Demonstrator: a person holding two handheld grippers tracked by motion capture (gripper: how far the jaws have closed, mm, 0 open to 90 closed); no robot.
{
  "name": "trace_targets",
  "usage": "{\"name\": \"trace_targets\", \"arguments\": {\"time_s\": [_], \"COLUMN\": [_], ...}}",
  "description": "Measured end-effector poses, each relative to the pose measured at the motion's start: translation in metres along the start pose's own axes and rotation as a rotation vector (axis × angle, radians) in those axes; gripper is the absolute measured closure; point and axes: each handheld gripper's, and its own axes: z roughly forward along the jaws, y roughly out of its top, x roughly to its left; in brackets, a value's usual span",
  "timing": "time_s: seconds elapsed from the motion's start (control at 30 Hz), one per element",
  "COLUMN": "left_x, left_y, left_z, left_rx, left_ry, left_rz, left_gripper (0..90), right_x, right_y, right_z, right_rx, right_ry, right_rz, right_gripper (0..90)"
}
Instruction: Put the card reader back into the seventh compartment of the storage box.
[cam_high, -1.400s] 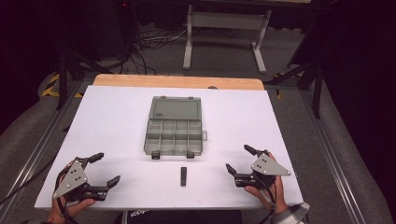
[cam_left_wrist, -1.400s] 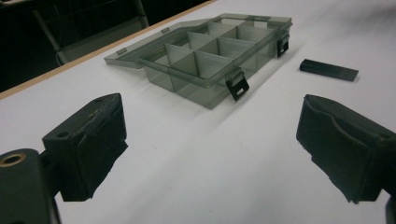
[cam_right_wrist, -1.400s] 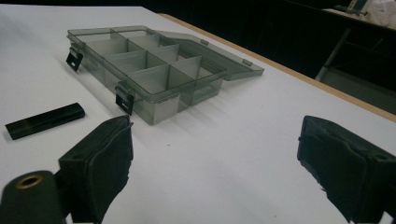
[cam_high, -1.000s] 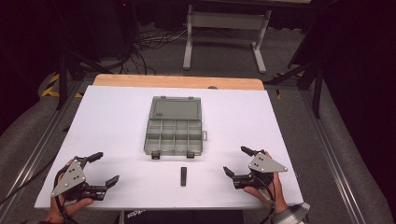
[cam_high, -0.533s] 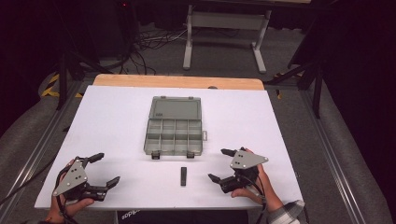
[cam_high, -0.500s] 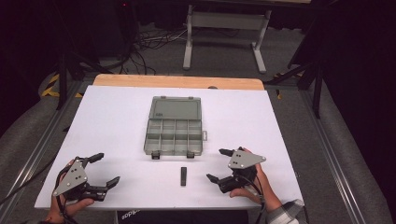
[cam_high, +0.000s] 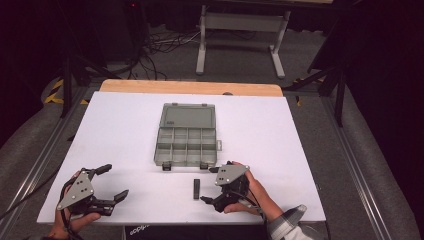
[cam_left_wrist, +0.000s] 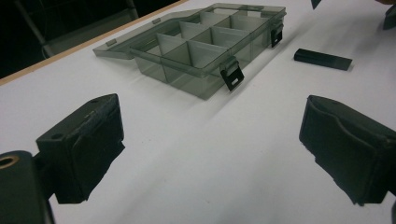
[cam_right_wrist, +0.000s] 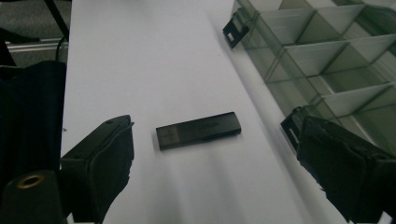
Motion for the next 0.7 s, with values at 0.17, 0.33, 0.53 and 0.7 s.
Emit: {"name": "trace_targets", "arguments": {"time_s": [0.17,0.33,0.53,0.7], "left_x": [-0.001,-0.001,-0.001,-0.001], "left_y": [0.0,0.0,0.0,0.0], "left_z": [0.001,0.0,0.0,0.0], "left_rx": [0.002,-0.003,-0.001,0.003], "left_ry": [0.0,-0.001,-0.003,-0.003], "left_rz": [0.003,0.001,0.0,0.002], "left_gripper": [7.1,7.0,6.9,6.8], "right_x": [0.001,0.001,0.0,-0.003], "right_y": [0.003,0.006,0.008,0.008], "right_z": [0.01,0.021,0.032,0.04], "right_rx": [0.024,0.048,0.082,0.106], "right_ry": [0.03,0.06,0.096,0.109], "right_rz": [-0.011,-0.02,-0.034,-0.044], "right_gripper": [13.1,13.3,15.1,18.1]}}
